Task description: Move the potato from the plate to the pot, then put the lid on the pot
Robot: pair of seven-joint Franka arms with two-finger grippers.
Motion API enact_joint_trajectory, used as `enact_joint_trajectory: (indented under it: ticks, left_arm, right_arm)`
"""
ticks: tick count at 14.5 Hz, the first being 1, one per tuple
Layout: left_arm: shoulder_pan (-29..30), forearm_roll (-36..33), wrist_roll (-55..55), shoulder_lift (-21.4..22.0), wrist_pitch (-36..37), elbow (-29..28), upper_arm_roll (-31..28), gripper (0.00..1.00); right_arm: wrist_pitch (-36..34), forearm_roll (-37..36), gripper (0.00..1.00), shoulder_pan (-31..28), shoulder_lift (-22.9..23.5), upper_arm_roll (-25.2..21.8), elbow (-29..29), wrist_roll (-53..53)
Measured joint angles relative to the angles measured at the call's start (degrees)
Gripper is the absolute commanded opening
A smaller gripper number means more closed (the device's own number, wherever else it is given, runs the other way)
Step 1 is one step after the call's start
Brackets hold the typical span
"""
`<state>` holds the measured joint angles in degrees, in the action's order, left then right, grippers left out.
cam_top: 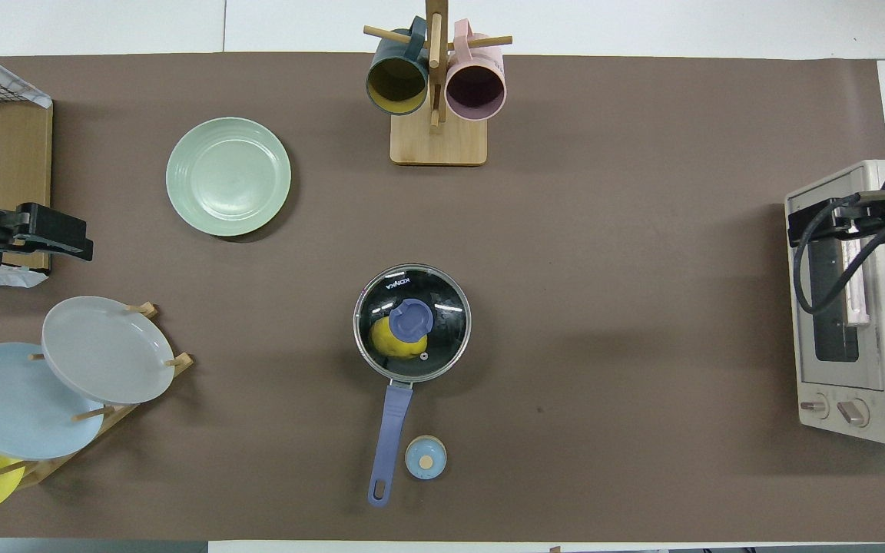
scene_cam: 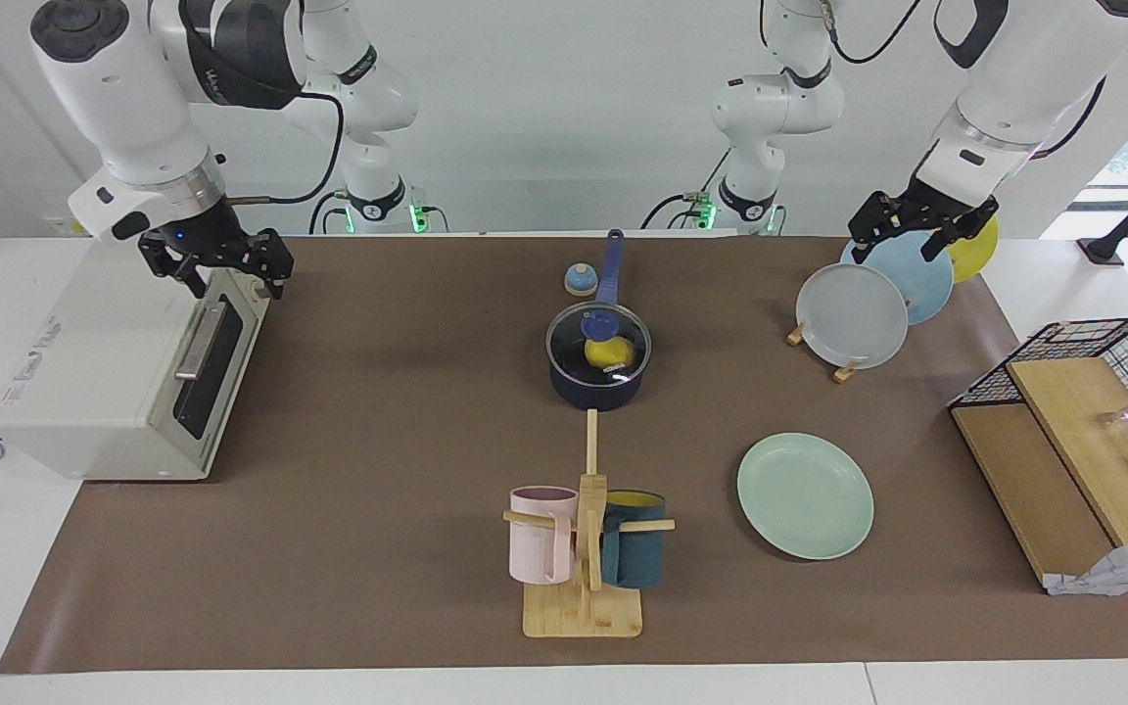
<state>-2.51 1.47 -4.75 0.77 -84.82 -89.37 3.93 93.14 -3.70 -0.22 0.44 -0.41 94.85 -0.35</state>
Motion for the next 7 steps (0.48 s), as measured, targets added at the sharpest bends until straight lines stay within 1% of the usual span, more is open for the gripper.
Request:
enact_joint_trajectory:
  ticks: [7]
  left_arm:
    - [0.0, 0.0, 0.0, 0.0, 0.0, 0.0, 0.0, 1.0]
  right_arm:
    - [0.0, 1.48, 1.0, 0.08, 0.0, 0.01, 0.14, 0.0]
